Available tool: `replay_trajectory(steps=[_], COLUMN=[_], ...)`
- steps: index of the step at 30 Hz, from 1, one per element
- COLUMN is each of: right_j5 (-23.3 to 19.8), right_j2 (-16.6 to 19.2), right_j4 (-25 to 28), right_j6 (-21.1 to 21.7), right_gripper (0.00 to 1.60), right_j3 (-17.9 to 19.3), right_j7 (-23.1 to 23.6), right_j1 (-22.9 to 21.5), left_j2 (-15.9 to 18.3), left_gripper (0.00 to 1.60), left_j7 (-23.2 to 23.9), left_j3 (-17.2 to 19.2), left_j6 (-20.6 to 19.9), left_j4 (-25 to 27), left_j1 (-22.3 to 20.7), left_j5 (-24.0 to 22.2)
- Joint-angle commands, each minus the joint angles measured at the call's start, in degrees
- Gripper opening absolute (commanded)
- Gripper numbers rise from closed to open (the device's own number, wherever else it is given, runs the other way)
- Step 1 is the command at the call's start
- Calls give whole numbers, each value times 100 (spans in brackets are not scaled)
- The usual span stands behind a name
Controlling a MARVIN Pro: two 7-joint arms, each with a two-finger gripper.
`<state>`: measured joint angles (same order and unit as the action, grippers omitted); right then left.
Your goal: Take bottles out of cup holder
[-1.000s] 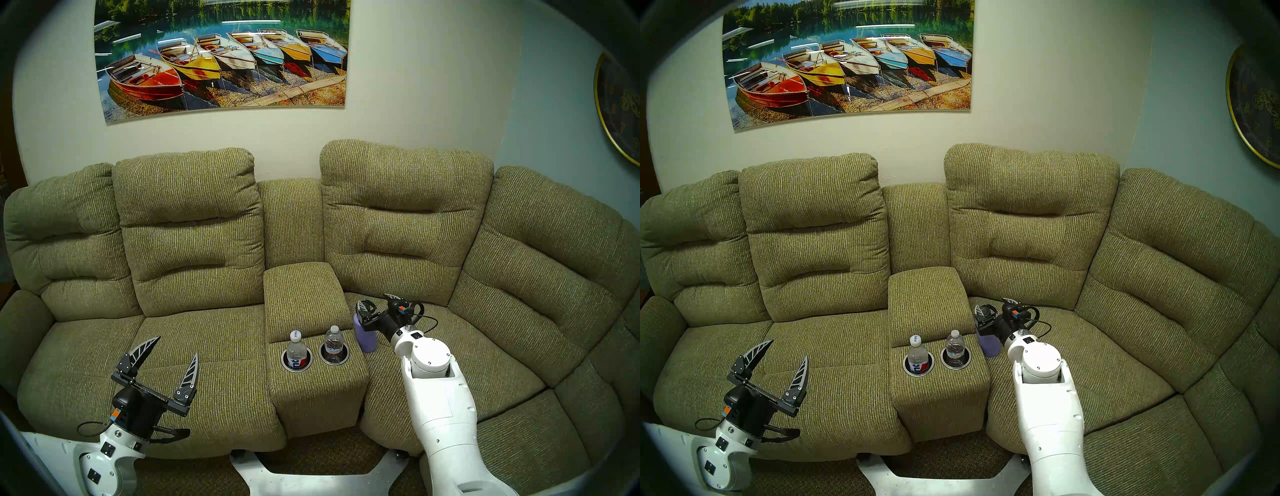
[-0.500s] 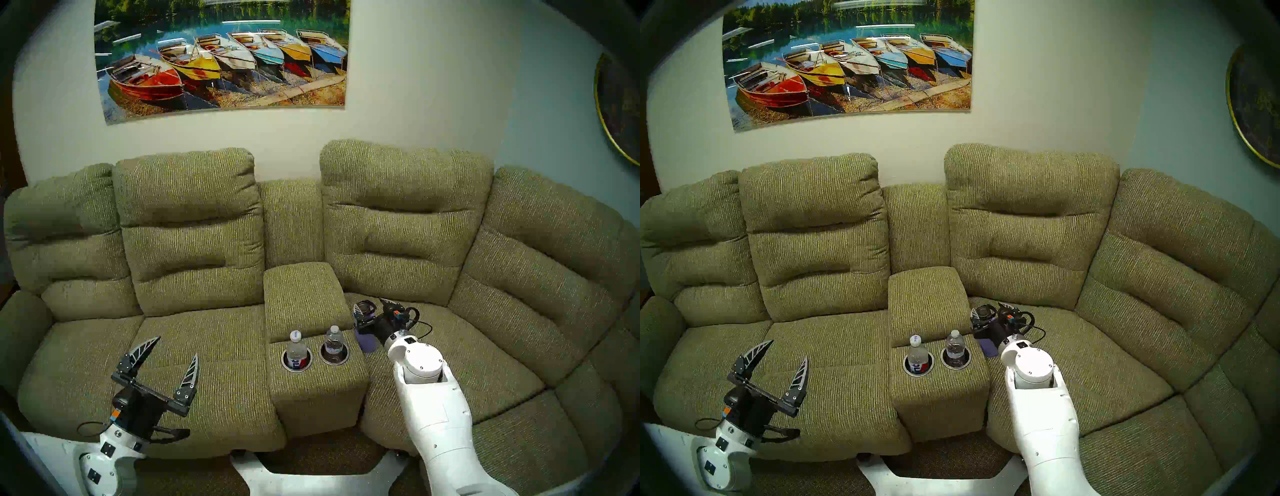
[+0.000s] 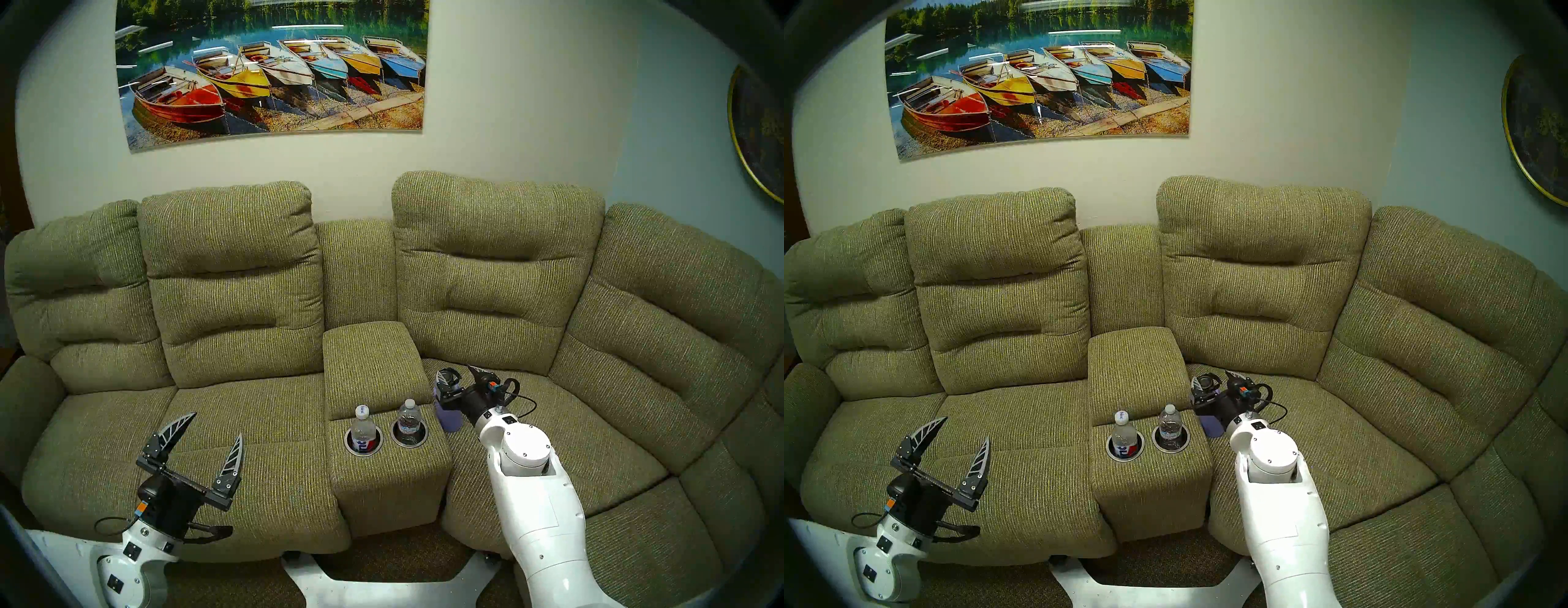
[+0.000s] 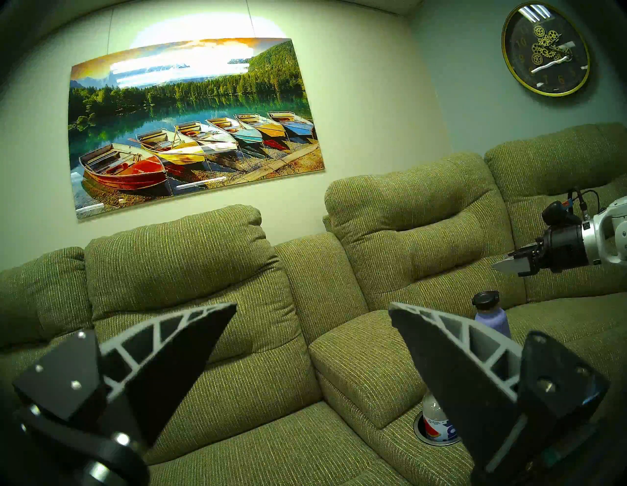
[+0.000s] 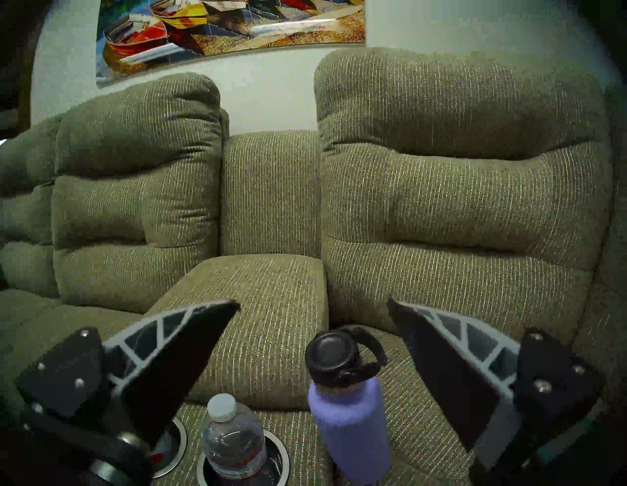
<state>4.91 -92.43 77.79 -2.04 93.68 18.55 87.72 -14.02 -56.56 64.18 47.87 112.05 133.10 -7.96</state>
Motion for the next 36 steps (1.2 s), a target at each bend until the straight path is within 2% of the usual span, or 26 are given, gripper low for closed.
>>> replay_trajectory(steps=[1,9,10,13,23,36], right_j5=[-43,-100,-24,39,-162,-244], right_j2=[-32,-33,-1,-18,17,-13], right_j4=[175,166,208,225,175,-195], right_j6=[-39,-101,-13,-50,6,-24], right_gripper=[160,160,160,160,160,160], right_j3=[-21,-56,-99,-256,-811,-828], right_j7=[-28,-121,82,44,-176,-240], right_j1=[-61,-59,-60,-35,18,-146], left_j2=[9,9,8,8,8,9], left_gripper=[160,160,160,160,160,160], left_j7=[-26,-26,-25,-24,-25,-26], left_j3=[29,29,29,29,30,31], left_j6=[1,0,1,1,0,0], left_j4=[14,14,14,13,14,14], left_j1=[-15,-15,-15,-16,-14,-13], left_j5=[-15,-15,-15,-15,-15,-15])
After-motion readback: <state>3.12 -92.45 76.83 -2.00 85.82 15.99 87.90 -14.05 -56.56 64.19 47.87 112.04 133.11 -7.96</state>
